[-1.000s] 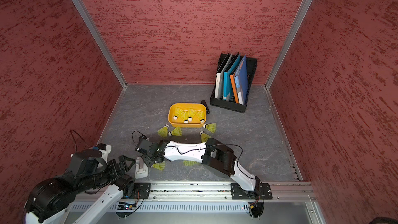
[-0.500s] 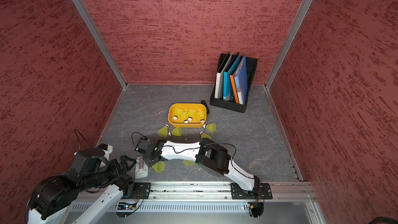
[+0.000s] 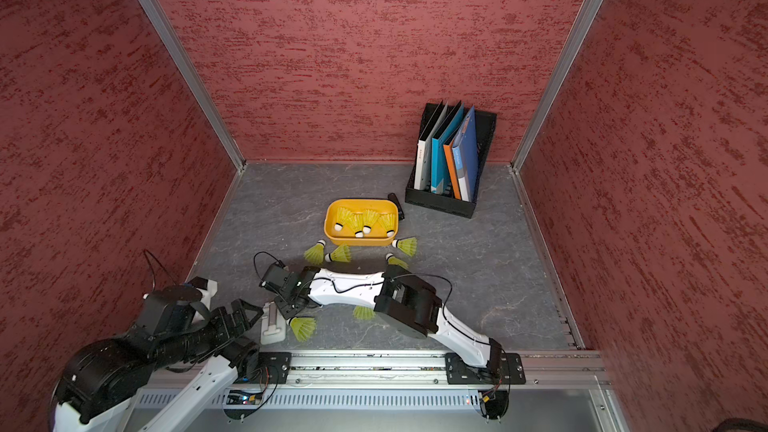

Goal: Put the shuttlecocks into the storage box
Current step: Pick up the shuttlecock at the center of the board, then place the shuttlecock in the storage box.

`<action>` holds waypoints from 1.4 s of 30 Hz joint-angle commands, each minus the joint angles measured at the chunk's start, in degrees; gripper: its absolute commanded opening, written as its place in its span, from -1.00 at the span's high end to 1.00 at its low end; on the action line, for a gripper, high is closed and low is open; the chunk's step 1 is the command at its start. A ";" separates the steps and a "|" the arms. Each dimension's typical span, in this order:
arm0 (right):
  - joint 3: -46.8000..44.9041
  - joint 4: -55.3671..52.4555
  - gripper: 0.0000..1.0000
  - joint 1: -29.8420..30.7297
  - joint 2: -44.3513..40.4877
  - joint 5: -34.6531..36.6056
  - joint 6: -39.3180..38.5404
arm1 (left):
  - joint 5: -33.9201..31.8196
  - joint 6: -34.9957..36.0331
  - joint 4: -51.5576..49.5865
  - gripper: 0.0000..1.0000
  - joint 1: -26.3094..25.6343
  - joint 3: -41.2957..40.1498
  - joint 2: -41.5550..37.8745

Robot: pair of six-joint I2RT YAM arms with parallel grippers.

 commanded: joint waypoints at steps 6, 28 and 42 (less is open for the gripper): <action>0.58 -1.10 0.30 -0.66 1.29 -0.62 0.47 | -0.56 0.48 -5.15 -0.99 -0.36 0.67 0.58; -10.44 0.28 0.61 -2.89 -14.91 3.07 0.47 | 4.24 2.72 5.60 -0.99 -0.36 -3.23 3.01; -19.42 -2.00 0.63 -18.46 -30.70 4.91 3.87 | 12.03 10.60 32.58 -0.99 -0.36 -5.58 22.58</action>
